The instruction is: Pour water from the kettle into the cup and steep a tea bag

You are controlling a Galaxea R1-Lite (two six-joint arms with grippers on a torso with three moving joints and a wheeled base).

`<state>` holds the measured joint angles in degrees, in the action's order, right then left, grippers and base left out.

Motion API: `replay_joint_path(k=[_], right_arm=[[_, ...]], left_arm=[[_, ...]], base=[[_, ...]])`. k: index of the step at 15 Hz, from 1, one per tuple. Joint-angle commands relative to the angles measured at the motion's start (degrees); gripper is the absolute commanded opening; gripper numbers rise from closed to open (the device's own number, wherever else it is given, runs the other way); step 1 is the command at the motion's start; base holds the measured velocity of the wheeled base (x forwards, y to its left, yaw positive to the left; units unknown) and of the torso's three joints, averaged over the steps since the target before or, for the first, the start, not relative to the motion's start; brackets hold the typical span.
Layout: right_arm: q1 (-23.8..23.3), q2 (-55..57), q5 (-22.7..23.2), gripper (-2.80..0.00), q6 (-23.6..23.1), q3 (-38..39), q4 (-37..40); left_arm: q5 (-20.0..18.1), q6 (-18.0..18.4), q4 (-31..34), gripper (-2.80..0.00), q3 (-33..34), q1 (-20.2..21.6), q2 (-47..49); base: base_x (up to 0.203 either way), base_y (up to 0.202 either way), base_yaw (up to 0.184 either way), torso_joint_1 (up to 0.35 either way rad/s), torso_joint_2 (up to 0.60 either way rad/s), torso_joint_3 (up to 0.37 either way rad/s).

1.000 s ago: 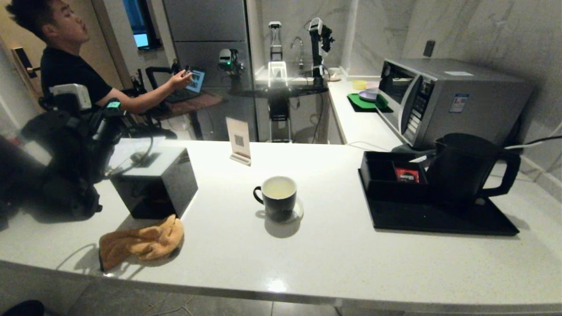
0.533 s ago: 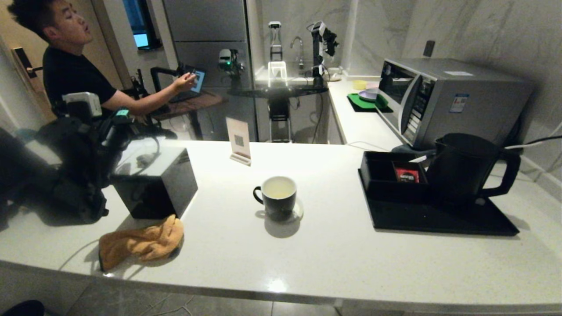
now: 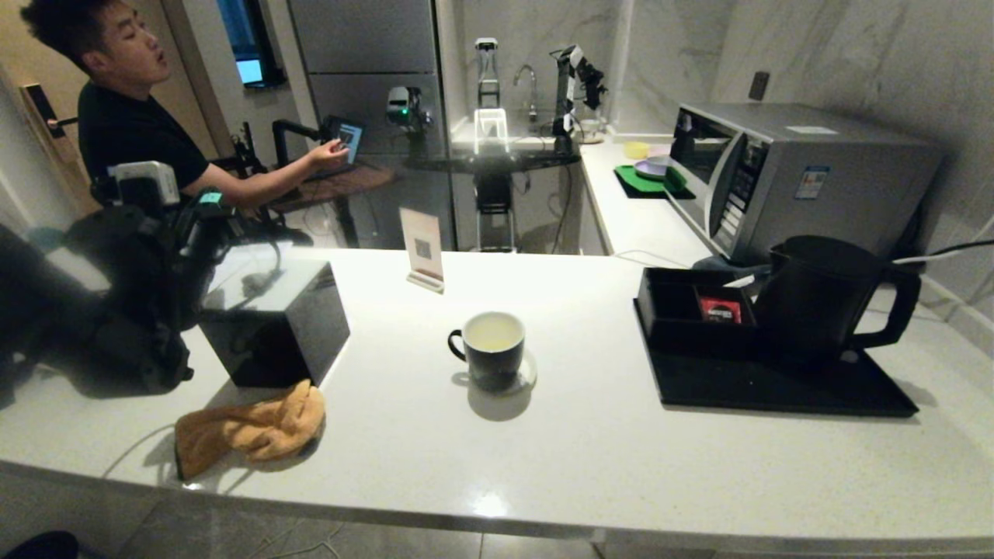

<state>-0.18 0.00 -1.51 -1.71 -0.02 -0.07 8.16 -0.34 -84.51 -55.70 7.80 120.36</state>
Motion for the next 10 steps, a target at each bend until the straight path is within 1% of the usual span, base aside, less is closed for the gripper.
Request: replay_joint_path(k=[1,8,10], right_arm=[[0.01,0.00,-0.04,-2.80,-0.05,0.02,-0.07],[0.01,0.00,0.02,-2.80,-0.05,0.02,-0.01],[0.01,0.00,0.02,-2.80,-0.05,0.02,-0.10]], left_arm=[[0.22,0.35,-0.49,-2.80,-0.13,0.10,-0.95],[0.37,1.57,-0.22,-2.80,-0.38,0.11,-2.50],[1.92,2.42,-0.15,-2.80,-0.62,0.11,-2.58]], base=[[0.000,0.000,0.000,0.000,0.00,0.000],[0.000,0.000,0.000,0.000,0.00,0.000],[0.000,0.000,0.000,0.000,0.00,0.000]])
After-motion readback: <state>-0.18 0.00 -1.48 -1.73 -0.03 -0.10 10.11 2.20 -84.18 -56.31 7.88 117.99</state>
